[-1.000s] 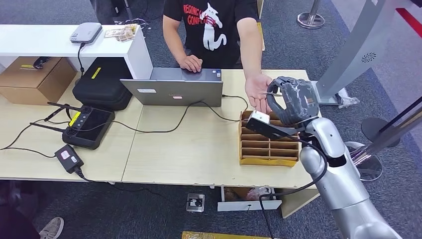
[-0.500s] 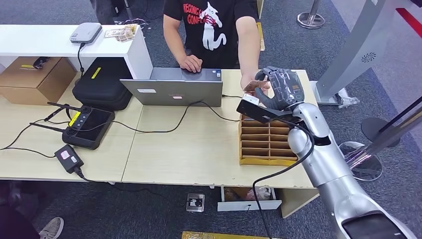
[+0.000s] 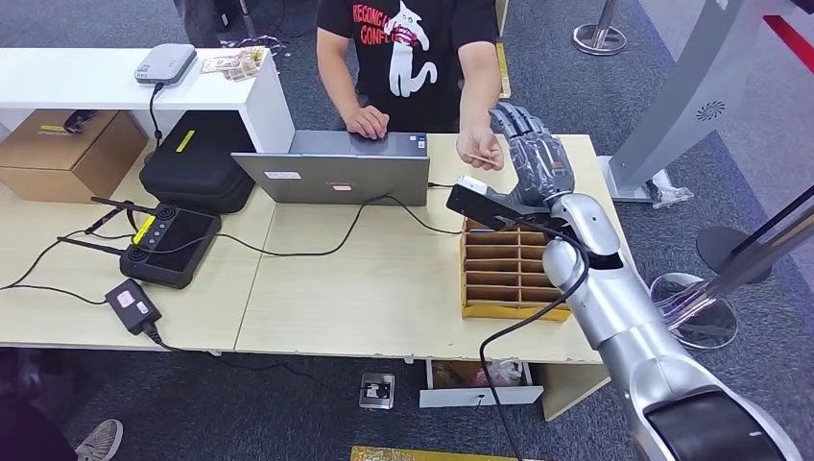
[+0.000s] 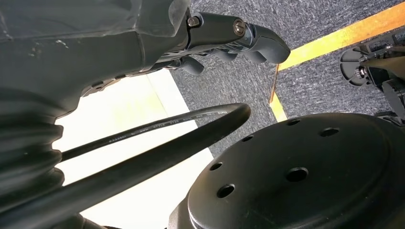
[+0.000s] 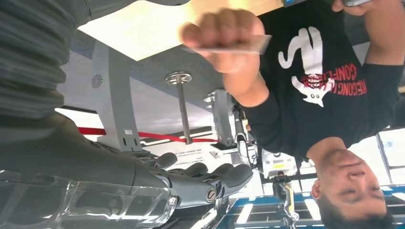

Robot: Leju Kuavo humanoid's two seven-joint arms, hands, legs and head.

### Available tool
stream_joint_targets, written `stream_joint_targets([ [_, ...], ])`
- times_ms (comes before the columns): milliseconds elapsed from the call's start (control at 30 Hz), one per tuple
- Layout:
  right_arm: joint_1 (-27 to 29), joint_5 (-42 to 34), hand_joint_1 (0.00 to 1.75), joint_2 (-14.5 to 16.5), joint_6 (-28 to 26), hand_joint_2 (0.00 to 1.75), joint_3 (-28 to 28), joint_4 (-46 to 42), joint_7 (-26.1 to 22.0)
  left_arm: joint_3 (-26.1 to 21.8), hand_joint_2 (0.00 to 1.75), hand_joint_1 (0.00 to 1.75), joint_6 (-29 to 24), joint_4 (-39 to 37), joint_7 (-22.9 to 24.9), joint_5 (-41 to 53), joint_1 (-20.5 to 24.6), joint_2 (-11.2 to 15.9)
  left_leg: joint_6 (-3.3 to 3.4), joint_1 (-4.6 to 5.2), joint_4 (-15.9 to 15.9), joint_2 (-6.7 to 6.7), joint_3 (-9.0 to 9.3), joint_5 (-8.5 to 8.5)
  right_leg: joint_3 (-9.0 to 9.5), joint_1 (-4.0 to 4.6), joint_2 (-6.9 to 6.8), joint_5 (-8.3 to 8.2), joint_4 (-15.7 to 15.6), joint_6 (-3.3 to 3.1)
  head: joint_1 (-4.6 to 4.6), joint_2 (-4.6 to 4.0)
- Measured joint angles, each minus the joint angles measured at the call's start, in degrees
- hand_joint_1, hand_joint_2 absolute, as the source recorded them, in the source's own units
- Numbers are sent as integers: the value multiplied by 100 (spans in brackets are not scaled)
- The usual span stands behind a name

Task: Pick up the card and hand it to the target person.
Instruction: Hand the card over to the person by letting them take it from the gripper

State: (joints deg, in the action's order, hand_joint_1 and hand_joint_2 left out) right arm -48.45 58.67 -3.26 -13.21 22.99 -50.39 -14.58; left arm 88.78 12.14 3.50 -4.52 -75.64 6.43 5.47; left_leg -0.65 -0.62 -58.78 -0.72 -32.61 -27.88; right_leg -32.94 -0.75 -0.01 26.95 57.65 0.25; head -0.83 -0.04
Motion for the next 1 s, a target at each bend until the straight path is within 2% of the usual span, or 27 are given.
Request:
stream_joint_targets([
  [300, -31, 16, 0, 0, 14, 175, 0, 82, 0, 0, 175, 0, -7, 0, 4, -2, 1, 2, 0, 0, 0, 0, 0, 0, 0, 0, 0, 0, 0, 0, 0, 0],
  [567, -80, -196, 0, -26, 301, 175, 7, -90, -57, 0, 175, 0, -11, 0, 4, -115, -9, 2, 0, 0, -1, 0, 2, 0, -1, 0, 1, 0, 0, 0, 0, 0],
  [867, 182, -165, 0, -245, 459, 175, 34, -786, 74, 1, 175, 0, -13, 0, -13, -222, -25, -4, 0, 0, -1, 1, 1, 0, -2, 0, 1, 0, -1, 0, -1, 0],
  [1000, 368, -397, 0, -377, 850, 175, 83, -1061, 29, 2, 175, 0, -4, 0, -11, -273, -30, -4, 0, 0, -1, 1, 1, 0, -2, 0, 1, 0, -1, 0, 0, 0],
])
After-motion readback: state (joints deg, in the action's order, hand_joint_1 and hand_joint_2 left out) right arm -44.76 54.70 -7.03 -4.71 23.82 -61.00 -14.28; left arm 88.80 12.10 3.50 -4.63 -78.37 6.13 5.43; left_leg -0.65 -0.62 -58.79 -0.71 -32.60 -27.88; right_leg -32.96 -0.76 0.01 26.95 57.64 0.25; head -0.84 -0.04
